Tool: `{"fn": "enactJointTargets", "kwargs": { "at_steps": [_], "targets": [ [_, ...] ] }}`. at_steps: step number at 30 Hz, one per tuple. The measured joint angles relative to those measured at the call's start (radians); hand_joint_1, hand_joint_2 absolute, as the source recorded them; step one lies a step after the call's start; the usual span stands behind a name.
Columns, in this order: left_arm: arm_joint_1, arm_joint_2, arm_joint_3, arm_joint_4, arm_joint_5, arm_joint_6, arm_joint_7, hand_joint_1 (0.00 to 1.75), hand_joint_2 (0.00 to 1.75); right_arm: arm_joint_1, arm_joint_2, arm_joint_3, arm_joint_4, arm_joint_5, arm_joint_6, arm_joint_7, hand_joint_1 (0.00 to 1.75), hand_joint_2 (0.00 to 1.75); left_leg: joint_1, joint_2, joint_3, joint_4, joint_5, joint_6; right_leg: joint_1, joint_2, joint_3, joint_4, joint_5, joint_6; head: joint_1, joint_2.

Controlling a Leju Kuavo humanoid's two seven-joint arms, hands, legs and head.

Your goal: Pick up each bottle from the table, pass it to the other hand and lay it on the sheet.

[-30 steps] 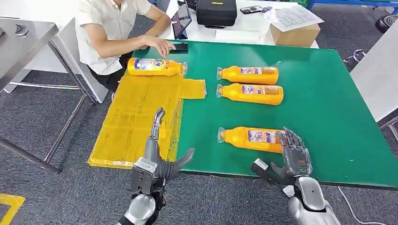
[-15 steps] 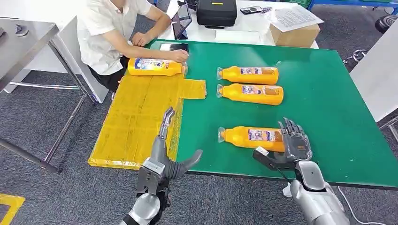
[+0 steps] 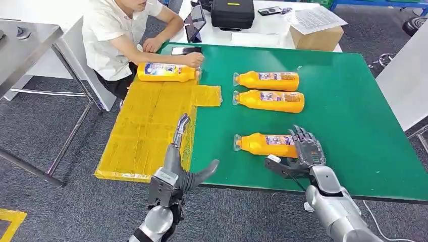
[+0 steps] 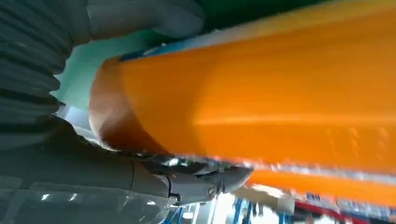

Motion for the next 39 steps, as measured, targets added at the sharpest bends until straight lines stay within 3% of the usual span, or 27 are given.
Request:
{"fn": "enactJointTargets", "kwargs": {
  "at_steps": [4, 14, 18, 21, 22, 27, 33, 39],
  "targets": [
    [-0.004, 0.000, -0.004, 0.002, 0.003, -0.010, 0.006, 0.00, 1.75, -0.040, -0.008, 0.011, 0.050, -0.035, 0.075, 0.012, 1.75, 1.75, 0.000, -0.001, 0.004, 0.000, 0.000, 0.000, 0.000, 0.000, 0.003, -0.001, 0.000, 0.000, 0.000, 0.000],
    [-0.005, -0.002, -0.008, 0.006, -0.013, -0.011, 0.016, 0.00, 1.75, -0.058, -0.024, 0.010, 0.104, -0.125, 0.097, -0.016, 1.75, 1.75, 0.001, -0.002, 0.013, 0.000, -0.002, 0.002, 0.000, -0.001, 0.004, -0.003, -0.001, 0.000, 0.000, 0.000],
    [-0.005, -0.002, -0.007, 0.006, -0.015, -0.016, 0.018, 0.00, 1.75, -0.047, -0.023, -0.011, 0.104, -0.213, 0.097, -0.095, 1.66, 1.75, 0.000, -0.002, 0.014, 0.000, -0.002, 0.002, 0.000, 0.000, 0.006, -0.004, -0.001, 0.001, 0.001, 0.000],
    [-0.005, -0.002, -0.006, 0.006, 0.008, -0.028, 0.018, 0.00, 1.75, -0.030, -0.018, -0.034, 0.100, -0.288, 0.100, -0.163, 1.75, 1.75, 0.001, -0.001, 0.016, 0.000, -0.003, 0.002, 0.001, 0.000, 0.009, -0.004, -0.001, 0.001, 0.001, 0.000],
    [-0.006, -0.002, -0.006, 0.006, 0.024, -0.036, 0.018, 0.00, 1.75, -0.022, -0.012, -0.047, 0.091, -0.317, 0.101, -0.184, 1.75, 1.75, 0.001, 0.000, 0.017, 0.000, -0.004, 0.003, 0.001, 0.000, 0.018, -0.004, -0.001, 0.000, 0.001, 0.000],
    [-0.004, -0.003, 0.016, 0.032, 0.266, -0.136, 0.122, 0.00, 1.75, 0.041, 0.050, -0.069, -0.024, -0.458, 0.106, -0.272, 1.75, 1.75, 0.002, 0.011, 0.018, 0.000, -0.005, 0.002, 0.003, 0.010, 0.016, -0.004, 0.002, -0.003, -0.001, 0.000],
    [0.019, -0.005, 0.039, 0.078, 0.532, -0.335, 0.255, 0.00, 1.75, 0.114, 0.128, -0.059, -0.175, -0.588, 0.107, -0.349, 1.75, 1.75, 0.004, 0.010, 0.012, -0.001, -0.002, 0.000, 0.004, 0.010, 0.013, -0.002, 0.002, -0.003, 0.001, 0.000],
    [0.030, 0.004, 0.038, 0.100, 0.634, -0.472, 0.289, 0.00, 1.75, 0.176, 0.212, 0.034, -0.363, -0.680, 0.070, -0.342, 1.75, 1.75, 0.004, 0.008, 0.003, -0.001, -0.001, -0.001, 0.004, 0.009, 0.003, -0.001, 0.003, -0.003, 0.000, 0.000]
  ]
}}
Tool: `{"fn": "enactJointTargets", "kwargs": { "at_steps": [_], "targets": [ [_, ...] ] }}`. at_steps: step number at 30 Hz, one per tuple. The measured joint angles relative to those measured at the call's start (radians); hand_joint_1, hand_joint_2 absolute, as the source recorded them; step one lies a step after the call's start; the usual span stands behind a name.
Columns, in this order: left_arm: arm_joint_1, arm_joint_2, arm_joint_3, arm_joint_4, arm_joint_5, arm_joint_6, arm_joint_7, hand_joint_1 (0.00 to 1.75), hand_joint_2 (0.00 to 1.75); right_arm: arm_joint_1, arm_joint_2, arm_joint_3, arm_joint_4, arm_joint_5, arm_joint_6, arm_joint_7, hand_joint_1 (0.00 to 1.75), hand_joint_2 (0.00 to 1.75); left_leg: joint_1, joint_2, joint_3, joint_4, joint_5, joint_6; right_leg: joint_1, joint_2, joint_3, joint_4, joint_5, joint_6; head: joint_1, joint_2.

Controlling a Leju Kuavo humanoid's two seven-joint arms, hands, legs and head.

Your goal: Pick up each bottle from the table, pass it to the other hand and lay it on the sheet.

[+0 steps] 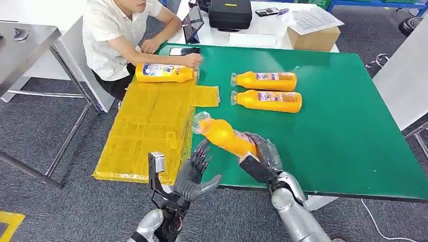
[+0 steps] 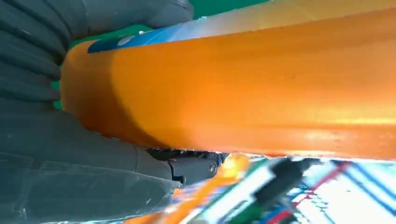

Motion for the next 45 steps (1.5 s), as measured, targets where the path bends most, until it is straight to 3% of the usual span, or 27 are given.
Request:
{"fn": "enactJointTargets", "kwargs": {
  "at_steps": [15, 23, 30, 31, 32, 33, 34, 36, 37, 40, 41, 45],
  "targets": [
    [-0.012, 0.005, -0.004, -0.015, -0.045, 0.056, -0.062, 0.00, 1.75, 0.030, 0.077, 0.123, -0.069, -0.057, -0.005, -0.011, 1.75, 1.75, 0.000, -0.004, -0.006, 0.000, 0.000, 0.000, -0.001, -0.004, -0.005, 0.000, 0.000, 0.000, 0.000, 0.000],
    [-0.032, -0.001, 0.002, -0.082, -0.158, 0.264, -0.185, 0.00, 1.75, 0.050, 0.100, 0.211, -0.064, -0.066, -0.006, -0.021, 1.75, 1.75, 0.000, -0.004, -0.007, 0.000, 0.000, 0.000, -0.001, -0.004, -0.005, 0.000, -0.001, 0.000, 0.000, 0.000],
    [-0.018, -0.006, 0.019, -0.133, -0.074, 0.220, -0.160, 0.05, 1.75, 0.044, 0.111, 0.268, -0.044, -0.069, -0.003, -0.008, 1.75, 1.75, 0.000, -0.004, -0.007, 0.000, 0.000, 0.000, -0.001, -0.004, -0.006, 0.000, -0.001, 0.000, 0.000, 0.000],
    [-0.016, -0.006, 0.022, -0.136, -0.072, 0.221, -0.159, 1.75, 1.75, 0.041, 0.112, 0.273, -0.041, -0.071, -0.002, -0.010, 1.75, 1.75, 0.000, -0.004, -0.007, 0.000, 0.000, 0.000, -0.001, -0.004, -0.006, 0.000, -0.001, 0.000, 0.000, 0.000],
    [-0.015, -0.006, 0.026, -0.137, -0.063, 0.222, -0.160, 1.75, 1.75, 0.038, 0.113, 0.279, -0.038, -0.072, 0.000, -0.011, 1.75, 1.75, 0.000, -0.004, -0.007, 0.000, 0.000, 0.000, -0.001, -0.004, -0.006, 0.000, -0.001, 0.000, 0.000, 0.000],
    [-0.015, -0.006, 0.030, -0.138, -0.057, 0.222, -0.161, 1.75, 1.75, 0.034, 0.115, 0.284, -0.035, -0.073, 0.003, -0.011, 1.26, 1.75, 0.000, -0.004, -0.007, 0.000, 0.000, 0.000, -0.001, -0.004, -0.006, 0.000, -0.001, 0.000, 0.000, 0.000],
    [-0.014, -0.006, 0.034, -0.138, -0.051, 0.221, -0.164, 1.75, 1.75, 0.032, 0.116, 0.289, -0.033, -0.073, 0.004, -0.011, 0.58, 1.75, 0.000, -0.004, -0.007, 0.000, 0.000, 0.000, -0.001, -0.004, -0.006, 0.000, -0.001, 0.000, 0.000, 0.000],
    [-0.012, -0.008, 0.042, -0.143, -0.034, 0.207, -0.163, 1.75, 1.75, 0.027, 0.117, 0.299, -0.029, -0.075, 0.004, -0.011, 0.58, 1.75, 0.000, -0.004, -0.007, 0.000, 0.000, 0.000, -0.001, -0.004, -0.006, 0.000, -0.001, 0.000, 0.000, 0.000],
    [-0.011, -0.008, 0.046, -0.144, -0.022, 0.195, -0.159, 1.75, 1.75, 0.025, 0.117, 0.302, -0.027, -0.079, 0.003, -0.016, 0.00, 1.75, 0.000, -0.004, -0.007, 0.000, 0.000, 0.000, -0.001, -0.004, -0.006, 0.000, -0.001, 0.000, 0.000, 0.000],
    [-0.012, -0.008, 0.063, -0.146, 0.003, 0.172, -0.145, 1.75, 1.75, 0.027, 0.117, 0.314, -0.022, -0.084, 0.001, -0.036, 0.00, 1.75, 0.000, -0.004, -0.007, 0.000, 0.000, 0.000, -0.001, -0.004, -0.006, 0.000, -0.001, 0.000, 0.000, 0.000],
    [-0.013, -0.009, 0.068, -0.146, 0.010, 0.167, -0.143, 1.75, 1.75, 0.028, 0.117, 0.317, -0.021, -0.088, 0.000, -0.042, 0.00, 0.00, 0.000, -0.004, -0.007, 0.000, 0.000, 0.000, -0.001, -0.004, -0.006, 0.000, -0.001, 0.000, 0.000, 0.000],
    [-0.015, -0.009, 0.080, -0.148, 0.032, 0.154, -0.132, 1.75, 1.75, 0.032, 0.117, 0.322, -0.020, -0.105, -0.016, -0.072, 0.00, 0.00, 0.000, -0.004, -0.008, 0.000, 0.000, 0.000, -0.001, -0.004, -0.006, 0.000, -0.001, 0.000, 0.000, 0.000]
  ]
}}
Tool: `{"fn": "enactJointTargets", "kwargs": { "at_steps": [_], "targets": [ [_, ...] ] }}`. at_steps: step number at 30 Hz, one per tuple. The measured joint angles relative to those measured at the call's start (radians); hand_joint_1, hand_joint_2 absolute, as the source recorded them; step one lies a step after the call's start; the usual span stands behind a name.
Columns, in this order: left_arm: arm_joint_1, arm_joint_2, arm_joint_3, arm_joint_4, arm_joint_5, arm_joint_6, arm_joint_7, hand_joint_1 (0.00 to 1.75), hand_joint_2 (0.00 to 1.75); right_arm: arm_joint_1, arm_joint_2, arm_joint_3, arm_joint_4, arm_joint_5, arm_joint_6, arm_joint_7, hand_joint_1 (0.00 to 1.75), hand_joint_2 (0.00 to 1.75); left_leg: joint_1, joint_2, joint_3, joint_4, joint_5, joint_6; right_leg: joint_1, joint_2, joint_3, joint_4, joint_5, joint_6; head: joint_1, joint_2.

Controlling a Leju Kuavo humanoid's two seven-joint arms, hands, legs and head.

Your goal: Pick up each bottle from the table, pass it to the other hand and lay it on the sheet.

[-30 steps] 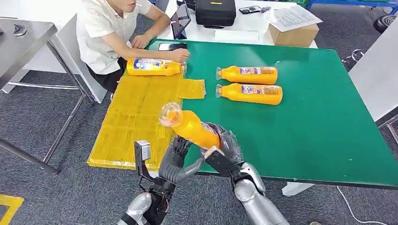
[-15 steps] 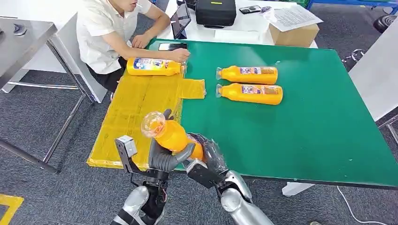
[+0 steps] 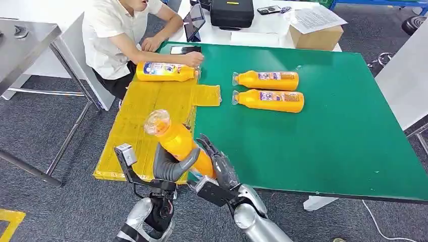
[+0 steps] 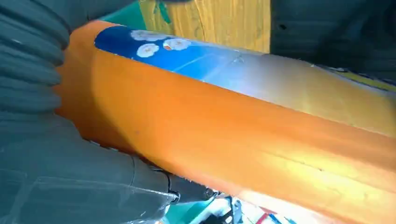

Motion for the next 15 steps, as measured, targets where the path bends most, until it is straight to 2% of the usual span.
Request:
{"fn": "enactJointTargets", "kwargs": {
  "at_steps": [7, 9, 14, 15],
  "targets": [
    [-0.013, 0.000, 0.028, -0.005, 0.031, 0.012, -0.018, 1.75, 1.75, 0.026, 0.023, 0.001, -0.018, -0.029, -0.079, -0.060, 0.00, 0.00, 0.000, 0.000, 0.000, 0.000, 0.000, 0.000, 0.000, 0.000, 0.000, 0.000, 0.000, 0.000, 0.000, 0.000],
    [-0.020, -0.001, 0.046, -0.005, 0.042, 0.032, -0.026, 1.75, 1.75, 0.046, 0.030, 0.001, -0.034, -0.036, -0.132, -0.094, 0.00, 0.00, 0.000, 0.000, 0.000, 0.000, 0.000, 0.000, 0.000, 0.000, 0.000, 0.000, 0.000, 0.000, 0.000, 0.000],
    [-0.035, 0.007, 0.094, -0.009, -0.055, 0.142, -0.080, 1.75, 1.75, 0.132, 0.035, -0.018, -0.138, -0.048, -0.355, -0.138, 0.00, 0.00, 0.000, 0.000, -0.001, 0.000, 0.000, 0.000, 0.000, 0.000, 0.000, 0.000, 0.000, 0.000, 0.000, 0.000],
    [-0.037, 0.011, 0.095, -0.008, -0.114, 0.184, -0.097, 1.75, 1.75, 0.147, 0.035, -0.030, -0.165, -0.021, -0.377, -0.138, 0.00, 1.75, 0.000, 0.000, -0.001, 0.000, 0.000, 0.000, 0.000, 0.000, -0.001, 0.000, 0.000, 0.000, 0.000, 0.000]
  ]
}}
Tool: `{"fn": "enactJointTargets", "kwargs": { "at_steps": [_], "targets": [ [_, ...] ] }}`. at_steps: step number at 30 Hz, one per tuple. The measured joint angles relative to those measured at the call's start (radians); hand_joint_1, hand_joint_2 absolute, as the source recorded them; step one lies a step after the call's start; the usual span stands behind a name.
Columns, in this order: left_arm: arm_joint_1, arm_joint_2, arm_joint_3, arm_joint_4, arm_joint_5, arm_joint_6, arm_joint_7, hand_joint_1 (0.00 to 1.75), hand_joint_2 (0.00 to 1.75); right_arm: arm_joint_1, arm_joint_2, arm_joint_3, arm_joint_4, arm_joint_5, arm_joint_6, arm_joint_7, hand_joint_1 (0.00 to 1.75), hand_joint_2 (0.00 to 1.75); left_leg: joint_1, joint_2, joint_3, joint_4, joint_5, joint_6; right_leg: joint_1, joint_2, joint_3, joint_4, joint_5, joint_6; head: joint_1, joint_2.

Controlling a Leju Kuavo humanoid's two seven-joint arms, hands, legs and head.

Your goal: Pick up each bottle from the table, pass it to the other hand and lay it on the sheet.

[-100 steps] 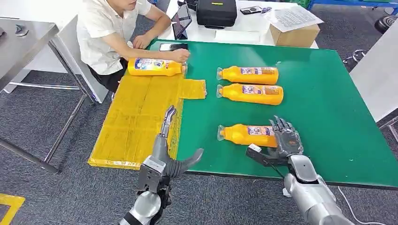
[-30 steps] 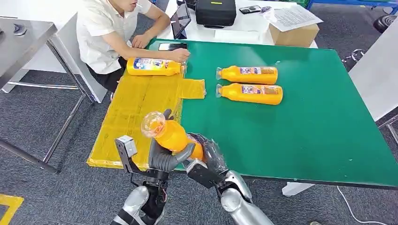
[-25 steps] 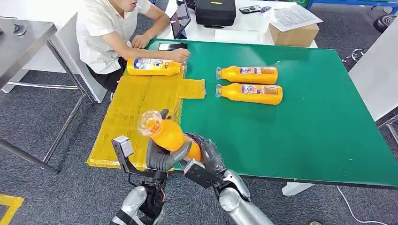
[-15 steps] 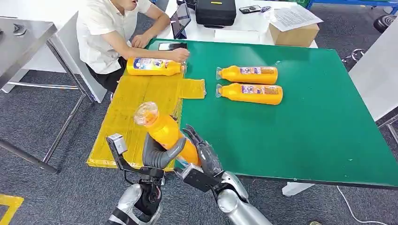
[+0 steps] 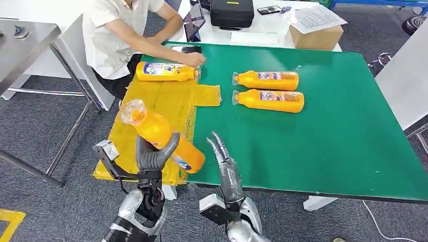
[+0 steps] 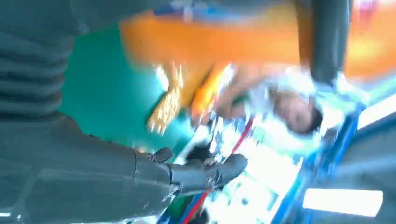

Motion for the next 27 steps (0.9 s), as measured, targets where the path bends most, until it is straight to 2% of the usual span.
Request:
{"fn": "enactJointTargets", "kwargs": {
  "at_steps": [4, 6, 8, 11, 15, 18, 22, 27],
  "targets": [
    [-0.047, 0.034, -0.014, 0.058, -0.532, 0.294, -0.078, 1.75, 1.75, 0.126, 0.048, -0.174, -0.278, 0.237, -0.012, -0.004, 0.00, 1.75, 0.000, -0.002, -0.002, 0.000, 0.000, 0.000, 0.000, -0.002, -0.001, 0.000, 0.000, 0.000, -0.001, 0.000],
    [-0.075, 0.048, -0.008, 0.113, -0.783, 0.334, -0.055, 1.75, 1.75, 0.150, 0.077, -0.301, -0.437, 0.261, -0.014, -0.005, 0.00, 1.75, 0.000, -0.004, -0.002, 0.000, 0.001, 0.001, 0.000, -0.004, 0.000, 0.000, 0.000, 0.000, 0.000, 0.000],
    [-0.086, 0.058, -0.006, 0.149, -0.864, 0.342, -0.039, 1.75, 1.75, 0.164, 0.095, -0.398, -0.543, 0.273, -0.020, -0.004, 0.00, 1.75, -0.001, -0.004, -0.001, 0.000, 0.001, 0.001, -0.001, -0.004, 0.000, 0.000, 0.000, 0.000, 0.001, 0.000],
    [-0.122, 0.077, -0.006, 0.212, -0.945, 0.299, 0.058, 1.75, 1.75, 0.181, 0.125, -0.497, -0.682, 0.277, -0.021, -0.004, 0.00, 1.75, -0.002, -0.002, -0.001, 0.000, 0.001, 0.001, -0.001, -0.003, 0.000, 0.000, 0.001, 0.000, 0.000, 0.000],
    [-0.153, 0.097, -0.009, 0.277, -1.027, 0.282, 0.116, 1.75, 1.75, 0.182, 0.146, -0.574, -0.794, 0.266, -0.021, -0.004, 0.00, 1.75, -0.001, -0.001, -0.001, 0.000, 0.001, 0.001, -0.001, -0.003, 0.000, 0.000, 0.001, 0.000, 0.000, 0.000],
    [-0.207, 0.116, -0.029, 0.373, -1.200, 0.273, 0.202, 1.75, 1.75, 0.182, 0.153, -0.583, -0.840, 0.238, -0.020, -0.004, 0.00, 1.75, -0.001, -0.001, -0.001, 0.000, 0.001, 0.001, -0.001, -0.003, 0.000, 0.000, 0.001, 0.000, 0.000, 0.000],
    [-0.269, 0.130, -0.050, 0.498, -1.295, 0.206, 0.249, 1.75, 1.75, 0.183, 0.159, -0.583, -0.859, 0.218, -0.020, -0.004, 0.00, 1.75, -0.001, -0.001, -0.001, 0.000, 0.001, 0.000, -0.001, -0.003, 0.000, 0.001, 0.001, 0.000, 0.000, 0.000],
    [-0.362, 0.132, -0.072, 0.631, -1.309, 0.006, 0.284, 1.75, 1.75, 0.186, 0.158, -0.555, -0.834, 0.123, -0.018, -0.004, 0.00, 1.75, -0.001, -0.003, 0.000, 0.000, 0.001, 0.000, -0.001, -0.003, 0.001, 0.000, 0.000, 0.000, 0.000, 0.000]
  ]
}}
